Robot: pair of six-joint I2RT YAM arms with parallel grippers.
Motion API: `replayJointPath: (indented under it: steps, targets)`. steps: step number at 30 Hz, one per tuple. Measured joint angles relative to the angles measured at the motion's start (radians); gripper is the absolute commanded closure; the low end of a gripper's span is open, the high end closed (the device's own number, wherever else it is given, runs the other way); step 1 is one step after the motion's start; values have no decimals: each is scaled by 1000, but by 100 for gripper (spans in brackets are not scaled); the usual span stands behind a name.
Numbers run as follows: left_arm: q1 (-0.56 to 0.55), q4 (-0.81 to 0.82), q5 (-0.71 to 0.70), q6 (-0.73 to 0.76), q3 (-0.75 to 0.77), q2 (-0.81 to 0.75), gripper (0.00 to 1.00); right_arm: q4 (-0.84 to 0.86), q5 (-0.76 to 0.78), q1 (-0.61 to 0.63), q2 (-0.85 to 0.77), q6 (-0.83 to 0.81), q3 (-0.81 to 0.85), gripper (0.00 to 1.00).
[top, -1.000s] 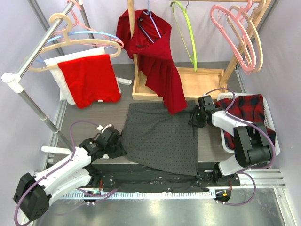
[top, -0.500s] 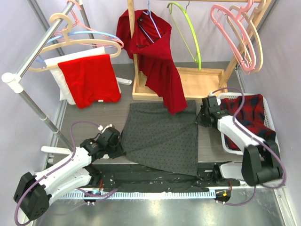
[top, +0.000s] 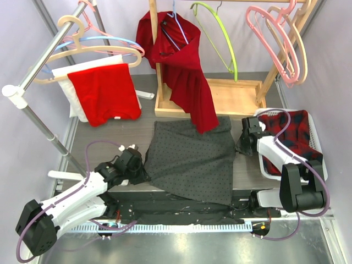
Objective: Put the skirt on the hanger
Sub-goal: Flatten out the skirt at the center of the board.
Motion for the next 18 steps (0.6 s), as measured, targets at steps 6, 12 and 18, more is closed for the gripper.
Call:
replayJointPath:
  steps: [6, 12, 18]
  targets:
    - [-5, -1, -3, 5, 0, 29, 100, 37, -55, -6, -16, -19, 23, 51]
    - [-9, -2, -5, 11, 0, 33, 100, 111, -93, -7, -29, -47, 91, 49]
    - [-18, -6, -5, 12, 0, 33, 100, 276, -103, -8, 110, -63, 135, 46]
